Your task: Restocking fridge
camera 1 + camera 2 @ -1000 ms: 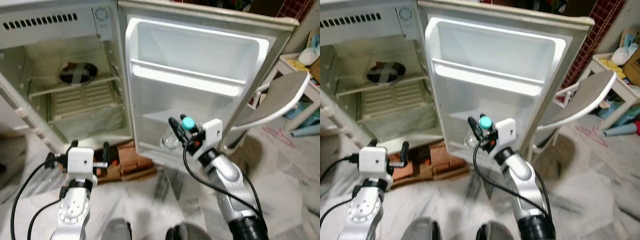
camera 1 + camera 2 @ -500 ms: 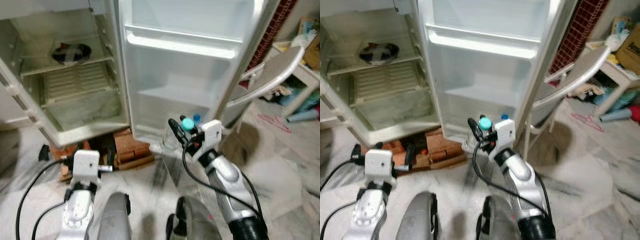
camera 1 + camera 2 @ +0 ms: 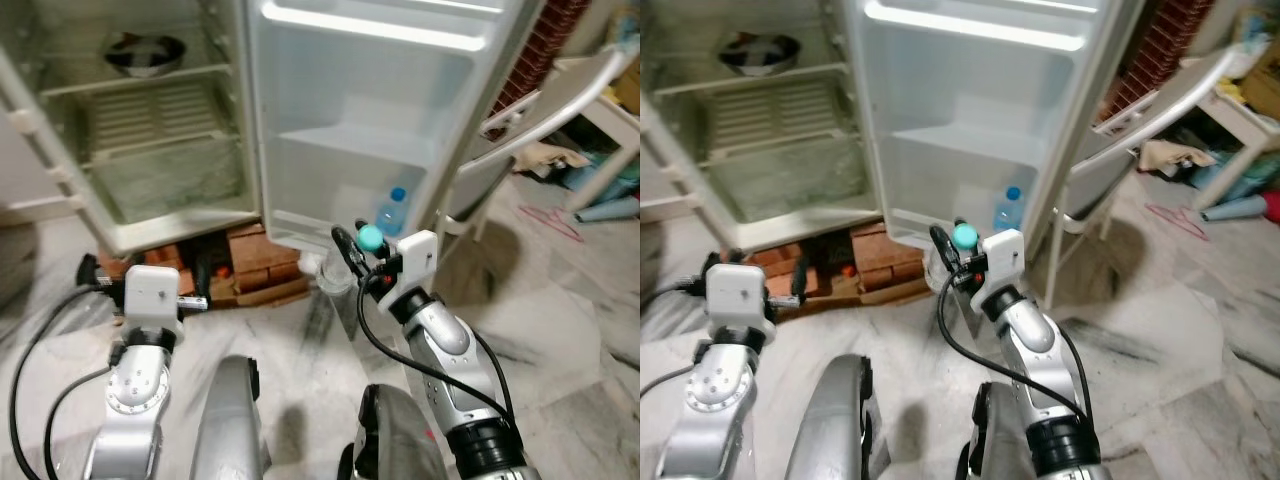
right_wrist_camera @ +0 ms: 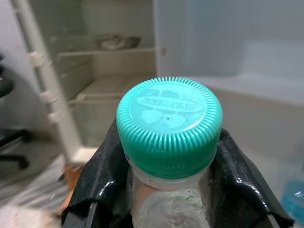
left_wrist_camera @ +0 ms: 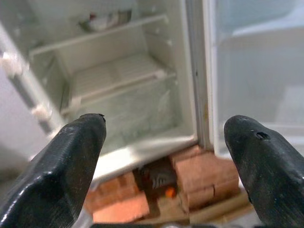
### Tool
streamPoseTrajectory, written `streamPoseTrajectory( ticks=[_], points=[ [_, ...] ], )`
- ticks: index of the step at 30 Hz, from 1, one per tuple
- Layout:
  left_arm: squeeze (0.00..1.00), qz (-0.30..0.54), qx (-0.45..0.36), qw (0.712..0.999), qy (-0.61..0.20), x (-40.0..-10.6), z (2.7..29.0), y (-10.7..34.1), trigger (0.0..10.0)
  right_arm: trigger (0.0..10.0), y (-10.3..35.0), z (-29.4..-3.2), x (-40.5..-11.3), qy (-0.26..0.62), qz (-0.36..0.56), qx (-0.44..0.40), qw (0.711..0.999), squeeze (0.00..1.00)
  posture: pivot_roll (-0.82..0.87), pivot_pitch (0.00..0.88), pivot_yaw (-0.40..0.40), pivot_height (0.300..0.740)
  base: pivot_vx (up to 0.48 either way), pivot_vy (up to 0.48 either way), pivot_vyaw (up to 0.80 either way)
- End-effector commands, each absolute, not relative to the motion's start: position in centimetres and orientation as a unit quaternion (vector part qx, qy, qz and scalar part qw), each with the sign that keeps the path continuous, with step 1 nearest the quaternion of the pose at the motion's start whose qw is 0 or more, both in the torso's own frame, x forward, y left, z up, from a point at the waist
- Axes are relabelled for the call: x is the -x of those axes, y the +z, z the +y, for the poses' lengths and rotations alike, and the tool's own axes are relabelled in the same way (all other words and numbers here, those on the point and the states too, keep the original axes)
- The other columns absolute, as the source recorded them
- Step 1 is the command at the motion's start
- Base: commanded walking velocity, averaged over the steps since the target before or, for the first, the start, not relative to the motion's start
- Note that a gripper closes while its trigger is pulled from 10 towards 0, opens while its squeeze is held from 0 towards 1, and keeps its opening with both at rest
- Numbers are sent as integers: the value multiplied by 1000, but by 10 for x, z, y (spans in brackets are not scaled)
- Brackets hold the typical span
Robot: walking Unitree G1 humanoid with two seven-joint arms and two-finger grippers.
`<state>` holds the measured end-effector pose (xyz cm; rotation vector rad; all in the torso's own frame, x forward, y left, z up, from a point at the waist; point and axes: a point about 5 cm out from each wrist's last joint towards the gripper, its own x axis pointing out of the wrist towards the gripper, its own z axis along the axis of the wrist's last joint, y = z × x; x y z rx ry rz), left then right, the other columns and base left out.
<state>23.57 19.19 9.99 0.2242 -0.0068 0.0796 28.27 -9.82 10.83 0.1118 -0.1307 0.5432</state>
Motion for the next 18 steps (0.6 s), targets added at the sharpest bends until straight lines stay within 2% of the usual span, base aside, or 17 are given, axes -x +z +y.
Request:
streamPoseTrajectory(
  ticks=[1,18],
  points=[
    [0,9,-108,993,41,-232,196,96,10000,10000,115,-100,-285,261,-83,-50,960,0,140,161,-55,635,0,0,0],
    [0,19,-94,994,44,-227,189,90,10000,10000,127,-95,-287,280,-110,-35,953,0,123,164,-71,635,0,0,0]
  ],
)
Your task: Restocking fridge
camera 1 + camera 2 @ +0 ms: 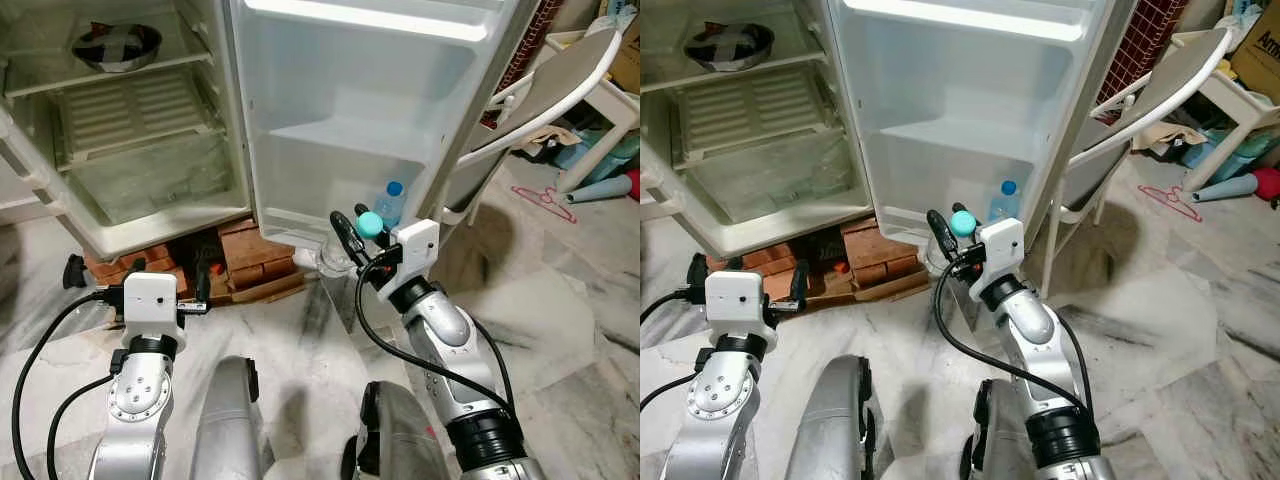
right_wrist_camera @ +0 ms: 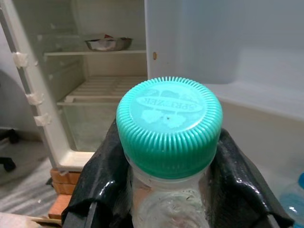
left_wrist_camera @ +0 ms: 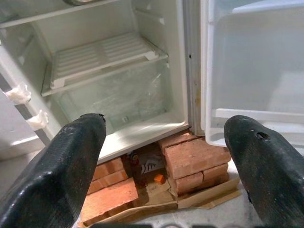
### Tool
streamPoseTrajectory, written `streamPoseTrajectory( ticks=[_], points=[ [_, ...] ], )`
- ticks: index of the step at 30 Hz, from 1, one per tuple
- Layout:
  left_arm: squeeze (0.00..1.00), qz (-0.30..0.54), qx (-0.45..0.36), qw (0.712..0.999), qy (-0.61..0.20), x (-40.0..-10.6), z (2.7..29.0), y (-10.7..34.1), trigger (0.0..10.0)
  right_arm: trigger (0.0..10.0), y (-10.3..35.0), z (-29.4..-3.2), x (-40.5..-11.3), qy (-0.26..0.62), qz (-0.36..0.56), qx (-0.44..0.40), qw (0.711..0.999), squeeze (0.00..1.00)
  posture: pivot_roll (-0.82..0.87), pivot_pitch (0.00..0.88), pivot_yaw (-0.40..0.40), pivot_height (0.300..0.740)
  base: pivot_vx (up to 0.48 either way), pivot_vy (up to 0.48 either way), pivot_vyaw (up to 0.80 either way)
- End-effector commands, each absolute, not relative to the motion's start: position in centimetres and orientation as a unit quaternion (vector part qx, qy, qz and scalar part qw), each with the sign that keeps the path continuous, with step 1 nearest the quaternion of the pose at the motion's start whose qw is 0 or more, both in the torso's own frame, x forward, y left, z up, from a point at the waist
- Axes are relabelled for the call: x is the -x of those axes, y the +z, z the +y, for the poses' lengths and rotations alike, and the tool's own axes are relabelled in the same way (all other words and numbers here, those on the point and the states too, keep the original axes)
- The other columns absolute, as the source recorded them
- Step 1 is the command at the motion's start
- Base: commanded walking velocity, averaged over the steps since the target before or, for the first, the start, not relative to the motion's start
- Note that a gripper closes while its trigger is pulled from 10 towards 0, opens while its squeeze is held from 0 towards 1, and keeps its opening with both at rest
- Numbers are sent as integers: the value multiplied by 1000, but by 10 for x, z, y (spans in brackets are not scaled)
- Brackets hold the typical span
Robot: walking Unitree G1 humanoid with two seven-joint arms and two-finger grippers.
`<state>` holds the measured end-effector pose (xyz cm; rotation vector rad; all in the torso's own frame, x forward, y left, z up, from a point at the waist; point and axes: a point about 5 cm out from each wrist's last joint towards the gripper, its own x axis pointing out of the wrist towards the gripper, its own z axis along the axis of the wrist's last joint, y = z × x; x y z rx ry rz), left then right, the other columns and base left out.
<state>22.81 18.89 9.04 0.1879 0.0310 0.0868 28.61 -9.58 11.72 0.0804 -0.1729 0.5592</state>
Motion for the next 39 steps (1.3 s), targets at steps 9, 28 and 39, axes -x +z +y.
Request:
streamPoseTrajectory(
  ticks=[9,28,39],
  points=[
    [0,19,-96,994,47,-229,189,90,10000,10000,130,-91,-286,292,-115,-33,949,0,116,168,-75,635,173,0,0],
    [0,21,-93,994,46,-229,187,89,10000,10000,129,-90,-284,304,-113,-29,945,0,107,172,-78,635,424,0,0],
    [0,20,-98,993,57,-229,188,90,10000,10000,126,-90,-282,306,-101,-34,946,0,111,176,-81,635,321,0,0]
  ],
)
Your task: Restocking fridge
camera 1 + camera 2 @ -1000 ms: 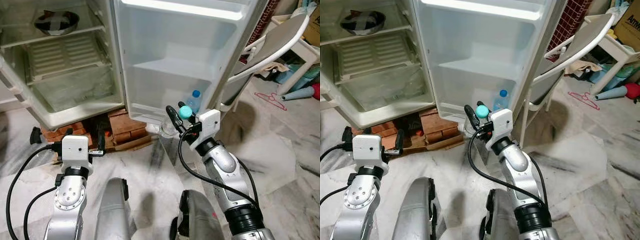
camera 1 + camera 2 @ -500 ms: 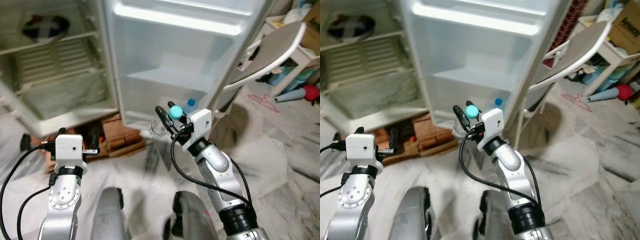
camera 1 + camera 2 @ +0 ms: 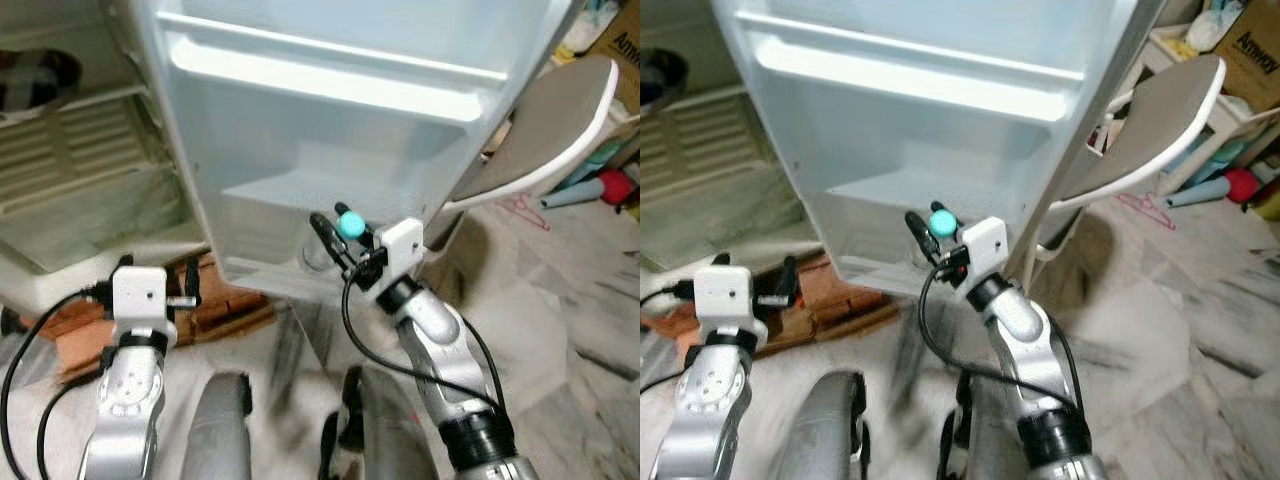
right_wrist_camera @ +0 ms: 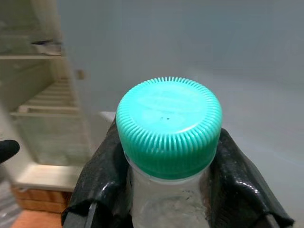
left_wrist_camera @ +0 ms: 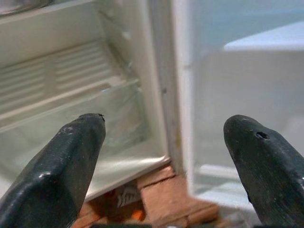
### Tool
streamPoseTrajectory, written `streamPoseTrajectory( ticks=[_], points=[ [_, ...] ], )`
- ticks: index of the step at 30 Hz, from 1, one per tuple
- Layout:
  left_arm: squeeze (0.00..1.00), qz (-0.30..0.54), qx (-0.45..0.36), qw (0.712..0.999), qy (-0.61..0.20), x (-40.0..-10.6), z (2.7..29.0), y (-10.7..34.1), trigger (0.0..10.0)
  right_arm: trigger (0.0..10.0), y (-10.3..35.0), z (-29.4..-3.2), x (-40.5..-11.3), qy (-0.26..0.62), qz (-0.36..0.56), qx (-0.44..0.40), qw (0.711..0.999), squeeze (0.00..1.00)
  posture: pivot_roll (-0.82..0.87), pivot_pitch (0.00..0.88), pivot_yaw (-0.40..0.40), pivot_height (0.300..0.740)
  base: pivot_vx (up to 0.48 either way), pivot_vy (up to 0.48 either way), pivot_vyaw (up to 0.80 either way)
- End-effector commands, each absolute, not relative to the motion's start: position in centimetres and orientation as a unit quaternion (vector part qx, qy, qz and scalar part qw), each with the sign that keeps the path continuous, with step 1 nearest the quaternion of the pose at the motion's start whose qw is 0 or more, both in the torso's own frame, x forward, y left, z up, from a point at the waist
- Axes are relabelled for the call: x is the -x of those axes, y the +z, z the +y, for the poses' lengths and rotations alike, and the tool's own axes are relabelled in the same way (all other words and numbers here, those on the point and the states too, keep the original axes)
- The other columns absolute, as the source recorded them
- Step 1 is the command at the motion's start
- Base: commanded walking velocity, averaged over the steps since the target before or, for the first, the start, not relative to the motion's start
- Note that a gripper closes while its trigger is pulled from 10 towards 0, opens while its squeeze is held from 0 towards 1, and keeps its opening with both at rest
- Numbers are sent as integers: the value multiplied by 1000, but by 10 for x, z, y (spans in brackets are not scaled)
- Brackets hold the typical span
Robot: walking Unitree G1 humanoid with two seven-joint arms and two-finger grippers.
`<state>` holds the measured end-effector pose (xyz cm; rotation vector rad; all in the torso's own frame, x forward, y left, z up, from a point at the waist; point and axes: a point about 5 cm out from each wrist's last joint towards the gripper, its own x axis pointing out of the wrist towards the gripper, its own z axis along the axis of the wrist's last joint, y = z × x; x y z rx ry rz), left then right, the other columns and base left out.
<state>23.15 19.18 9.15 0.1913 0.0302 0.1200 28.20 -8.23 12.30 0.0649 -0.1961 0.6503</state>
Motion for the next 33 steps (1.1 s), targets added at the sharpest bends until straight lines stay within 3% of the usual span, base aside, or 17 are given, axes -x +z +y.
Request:
streamPoseTrajectory(
  ticks=[1,9,24,33],
  points=[
    [0,24,-100,993,61,-228,189,89,10000,10000,125,-90,-283,305,-97,-34,947,0,111,176,-81,635,0,0,0],
    [0,28,-102,992,63,-225,191,88,10000,10000,122,-86,-282,319,-84,-43,943,0,122,180,-85,635,0,0,0],
    [0,26,-126,987,94,-223,198,90,10000,10000,125,-82,-284,327,-95,-32,940,0,126,187,-83,535,0,0,0],
    [0,35,-149,980,127,-218,208,90,10000,10000,128,-76,-291,335,-102,-20,936,0,143,206,-84,535,0,0,0]
  ],
)
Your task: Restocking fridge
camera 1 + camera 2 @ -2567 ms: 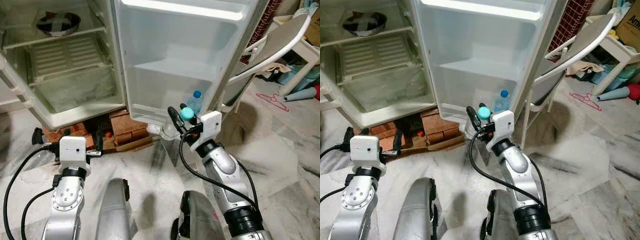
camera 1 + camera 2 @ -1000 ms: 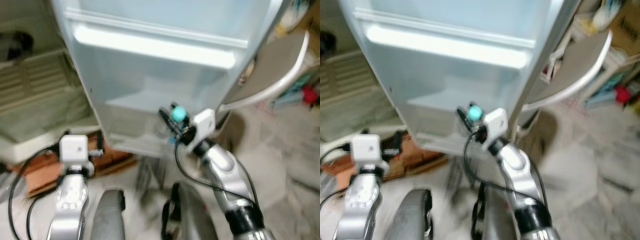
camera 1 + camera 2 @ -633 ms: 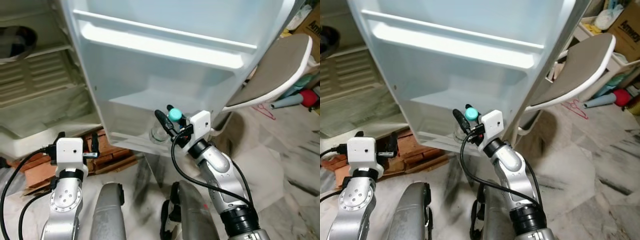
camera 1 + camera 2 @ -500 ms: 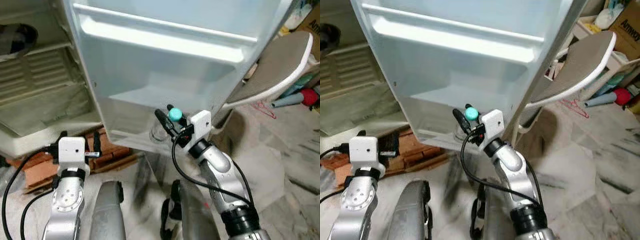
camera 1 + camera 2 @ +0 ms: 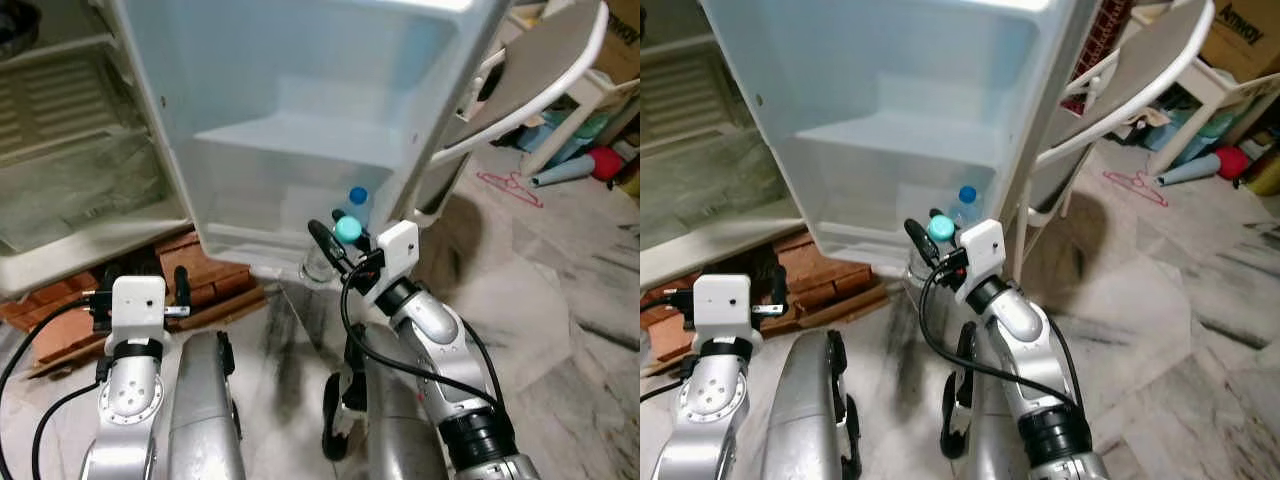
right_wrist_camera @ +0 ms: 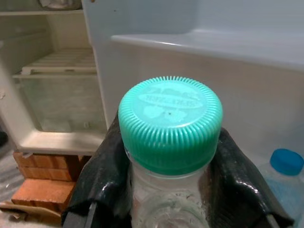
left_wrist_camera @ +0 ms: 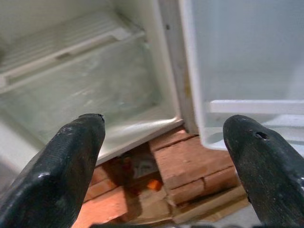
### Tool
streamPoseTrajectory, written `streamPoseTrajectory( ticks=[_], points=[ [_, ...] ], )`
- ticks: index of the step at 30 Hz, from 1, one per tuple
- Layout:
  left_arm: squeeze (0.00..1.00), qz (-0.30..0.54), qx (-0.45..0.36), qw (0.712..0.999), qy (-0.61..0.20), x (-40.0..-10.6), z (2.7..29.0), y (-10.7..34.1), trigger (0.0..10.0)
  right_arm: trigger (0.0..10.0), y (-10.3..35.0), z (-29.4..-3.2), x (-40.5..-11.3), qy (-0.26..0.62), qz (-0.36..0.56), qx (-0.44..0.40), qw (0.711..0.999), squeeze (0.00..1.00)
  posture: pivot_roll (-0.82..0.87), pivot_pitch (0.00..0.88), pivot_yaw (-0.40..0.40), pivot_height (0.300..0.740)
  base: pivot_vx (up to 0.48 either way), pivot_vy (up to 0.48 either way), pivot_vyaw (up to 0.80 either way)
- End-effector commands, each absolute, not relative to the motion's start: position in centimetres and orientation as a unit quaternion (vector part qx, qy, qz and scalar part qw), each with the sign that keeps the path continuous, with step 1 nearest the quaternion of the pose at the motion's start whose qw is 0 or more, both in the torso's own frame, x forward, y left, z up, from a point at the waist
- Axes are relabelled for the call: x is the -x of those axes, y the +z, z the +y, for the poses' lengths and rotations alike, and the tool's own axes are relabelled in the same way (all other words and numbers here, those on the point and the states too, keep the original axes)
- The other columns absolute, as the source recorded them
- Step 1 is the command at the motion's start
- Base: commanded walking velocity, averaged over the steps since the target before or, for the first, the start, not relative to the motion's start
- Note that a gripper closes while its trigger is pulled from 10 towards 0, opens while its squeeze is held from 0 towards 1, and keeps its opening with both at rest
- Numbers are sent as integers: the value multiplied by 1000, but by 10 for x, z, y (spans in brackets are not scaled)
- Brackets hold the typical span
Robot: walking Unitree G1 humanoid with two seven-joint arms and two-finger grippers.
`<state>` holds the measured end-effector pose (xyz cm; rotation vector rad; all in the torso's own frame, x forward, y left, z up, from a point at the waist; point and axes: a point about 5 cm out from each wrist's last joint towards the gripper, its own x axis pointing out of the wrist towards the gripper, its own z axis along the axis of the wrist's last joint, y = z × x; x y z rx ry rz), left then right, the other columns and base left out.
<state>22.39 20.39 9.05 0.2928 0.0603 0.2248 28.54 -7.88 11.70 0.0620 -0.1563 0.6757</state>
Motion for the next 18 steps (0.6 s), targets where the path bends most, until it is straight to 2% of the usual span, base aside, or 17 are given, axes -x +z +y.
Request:
streamPoseTrajectory(
  ticks=[1,7,12,18],
  points=[
    [0,36,-149,980,128,-218,208,90,10000,10000,129,-76,-292,336,-101,-20,936,0,143,206,-84,535,0,0,0],
    [0,47,-157,977,138,-206,212,89,10000,10000,137,-69,-303,339,-121,-17,933,0,162,241,-95,520,0,0,0],
    [0,52,-159,975,144,-195,211,94,10000,10000,156,-48,-318,369,-167,24,914,0,193,274,-110,520,0,0,0],
    [0,55,-160,974,153,-183,213,98,10000,10000,176,-37,-335,352,-204,48,912,0,229,308,-124,520,0,0,0]
  ],
)
